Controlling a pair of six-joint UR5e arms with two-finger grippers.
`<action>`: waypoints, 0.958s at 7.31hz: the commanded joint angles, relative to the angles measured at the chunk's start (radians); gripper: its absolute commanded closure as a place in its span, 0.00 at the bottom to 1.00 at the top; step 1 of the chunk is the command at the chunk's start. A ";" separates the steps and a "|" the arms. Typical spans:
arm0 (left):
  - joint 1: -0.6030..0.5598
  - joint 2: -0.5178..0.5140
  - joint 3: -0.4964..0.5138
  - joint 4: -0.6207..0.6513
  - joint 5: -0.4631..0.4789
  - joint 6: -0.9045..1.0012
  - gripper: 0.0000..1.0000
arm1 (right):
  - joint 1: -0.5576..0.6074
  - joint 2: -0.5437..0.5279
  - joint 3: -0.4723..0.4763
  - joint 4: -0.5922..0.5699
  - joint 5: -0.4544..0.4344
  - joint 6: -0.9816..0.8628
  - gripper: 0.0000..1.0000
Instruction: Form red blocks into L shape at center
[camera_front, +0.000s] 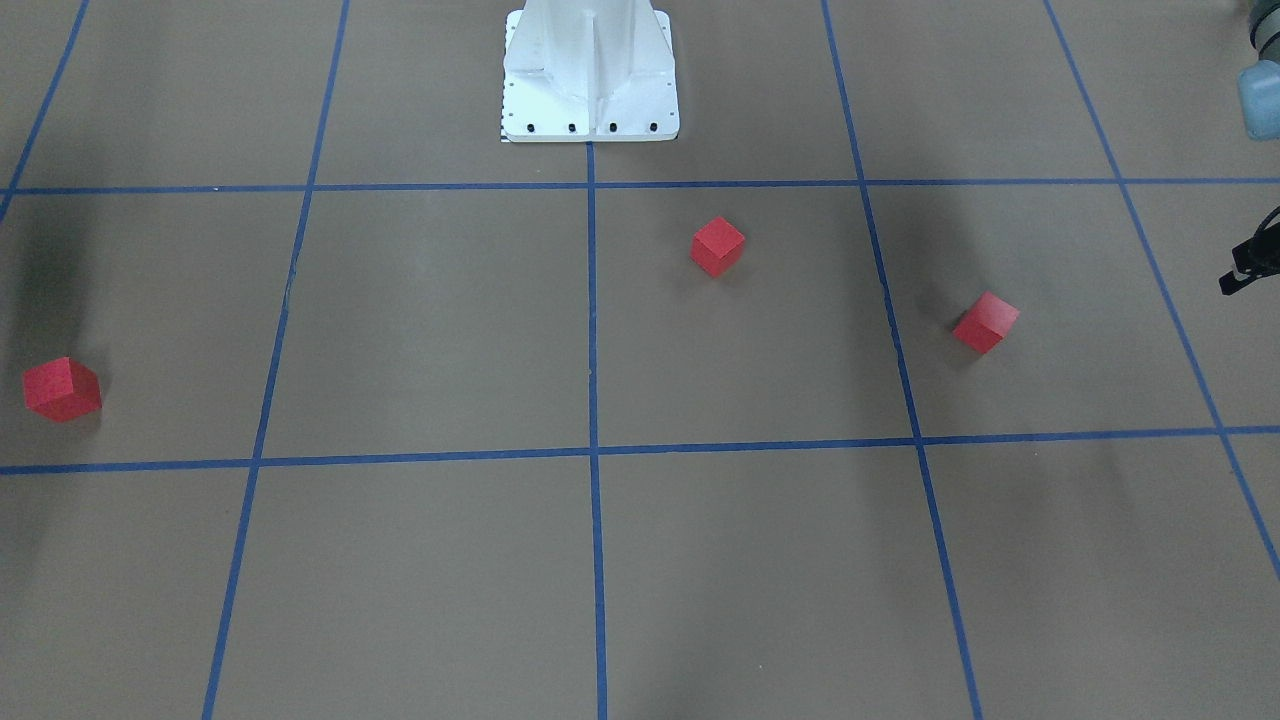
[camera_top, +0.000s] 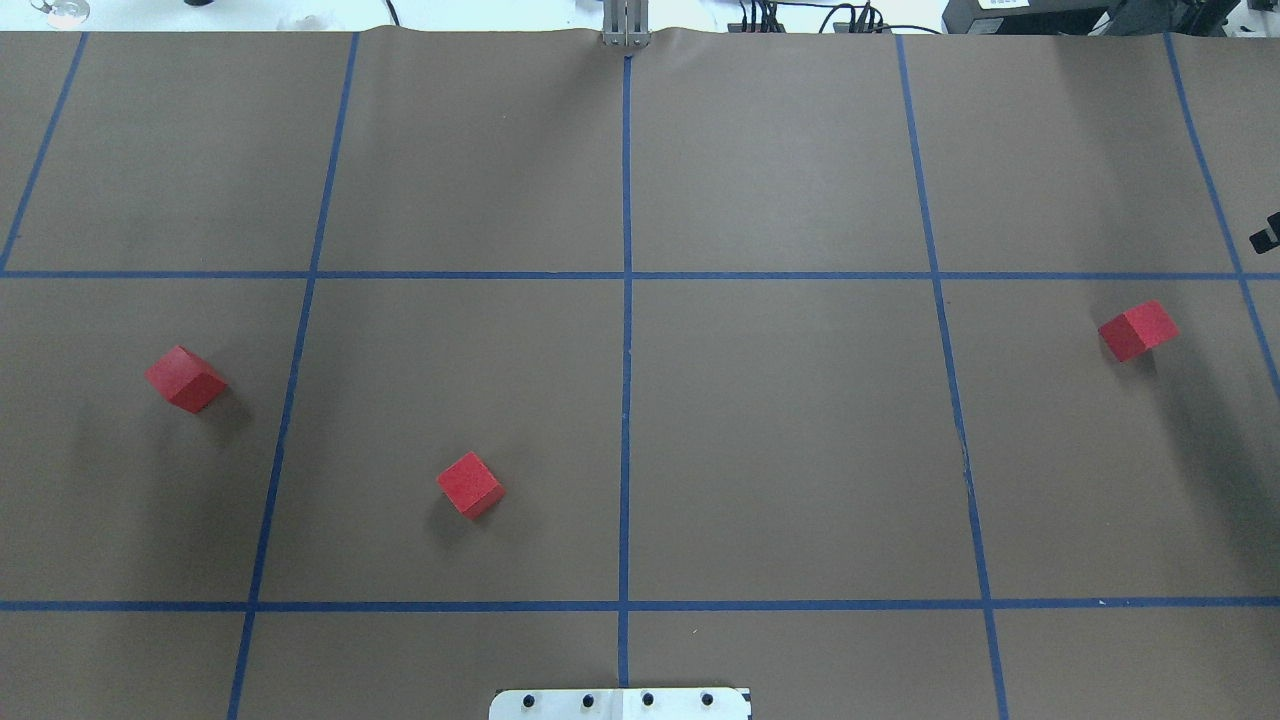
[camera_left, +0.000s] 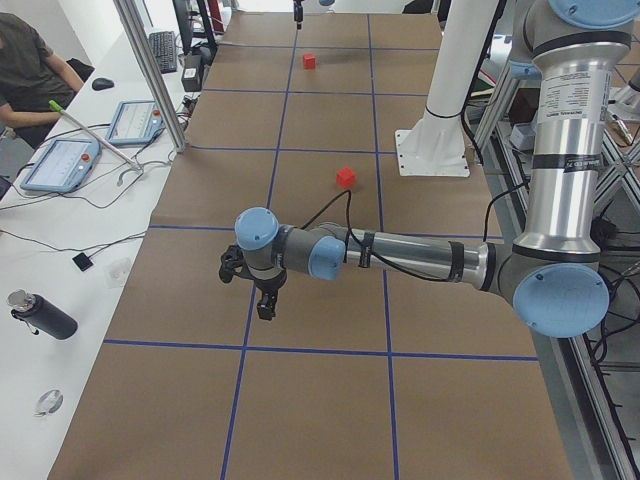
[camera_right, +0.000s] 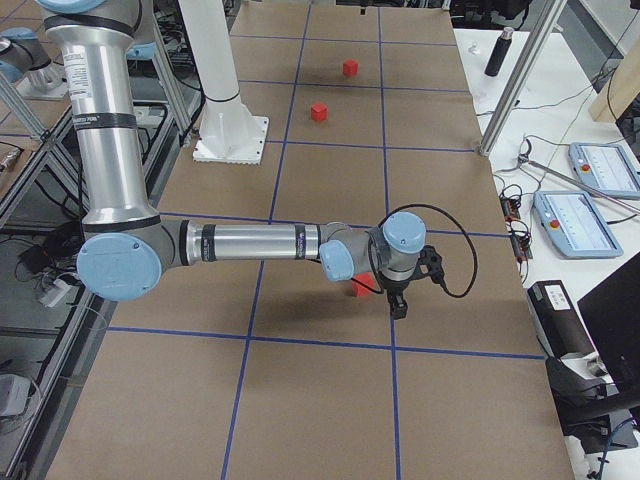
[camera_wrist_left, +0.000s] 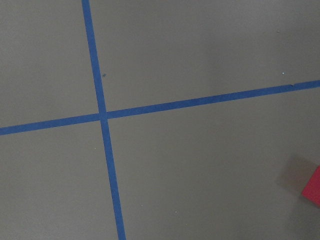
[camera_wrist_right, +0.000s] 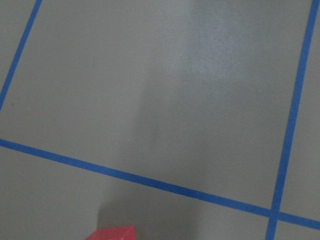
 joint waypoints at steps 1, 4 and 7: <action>0.001 -0.007 -0.002 0.005 0.005 -0.007 0.00 | 0.017 0.001 0.050 -0.134 -0.023 -0.128 0.00; -0.019 -0.001 0.001 0.005 0.008 0.003 0.00 | 0.026 0.001 0.148 -0.303 -0.068 -0.135 0.00; -0.051 0.010 0.001 0.003 0.007 0.005 0.00 | 0.024 -0.022 0.148 -0.299 -0.055 -0.123 0.00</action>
